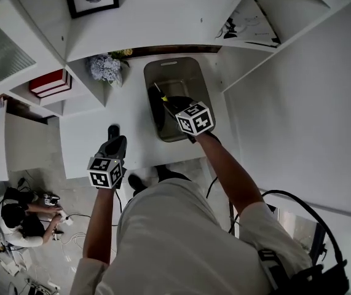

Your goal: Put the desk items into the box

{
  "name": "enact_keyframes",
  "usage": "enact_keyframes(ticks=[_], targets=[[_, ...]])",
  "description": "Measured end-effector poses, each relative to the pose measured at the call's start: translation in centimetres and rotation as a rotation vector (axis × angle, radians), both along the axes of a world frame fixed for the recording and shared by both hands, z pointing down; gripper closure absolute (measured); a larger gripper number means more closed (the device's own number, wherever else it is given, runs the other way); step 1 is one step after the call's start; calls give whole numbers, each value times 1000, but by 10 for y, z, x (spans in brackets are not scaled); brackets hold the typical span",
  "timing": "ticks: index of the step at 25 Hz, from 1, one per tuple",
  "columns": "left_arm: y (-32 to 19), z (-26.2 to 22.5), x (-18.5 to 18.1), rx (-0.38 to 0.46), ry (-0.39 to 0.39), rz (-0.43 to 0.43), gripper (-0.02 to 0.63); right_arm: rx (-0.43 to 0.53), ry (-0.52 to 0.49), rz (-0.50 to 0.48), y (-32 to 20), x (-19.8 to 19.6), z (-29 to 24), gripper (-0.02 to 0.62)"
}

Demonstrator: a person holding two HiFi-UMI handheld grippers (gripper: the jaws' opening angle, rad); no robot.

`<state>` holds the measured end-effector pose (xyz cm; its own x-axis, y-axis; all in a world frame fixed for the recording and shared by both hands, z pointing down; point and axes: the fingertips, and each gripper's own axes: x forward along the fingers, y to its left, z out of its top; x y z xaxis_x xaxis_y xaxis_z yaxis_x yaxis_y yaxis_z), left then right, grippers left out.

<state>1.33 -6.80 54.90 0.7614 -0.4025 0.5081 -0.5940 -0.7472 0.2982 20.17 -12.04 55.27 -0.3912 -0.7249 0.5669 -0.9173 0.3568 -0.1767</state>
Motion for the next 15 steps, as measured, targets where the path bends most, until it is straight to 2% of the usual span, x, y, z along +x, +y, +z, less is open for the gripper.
enact_keyframes(ticks=[7,15], targets=[[-5,1,39,8,-10,44,603,-41,6,57,3,37,24,537],[-13,17,56,-15,-23,17,603,-153,21,109,-7,55,81,537]])
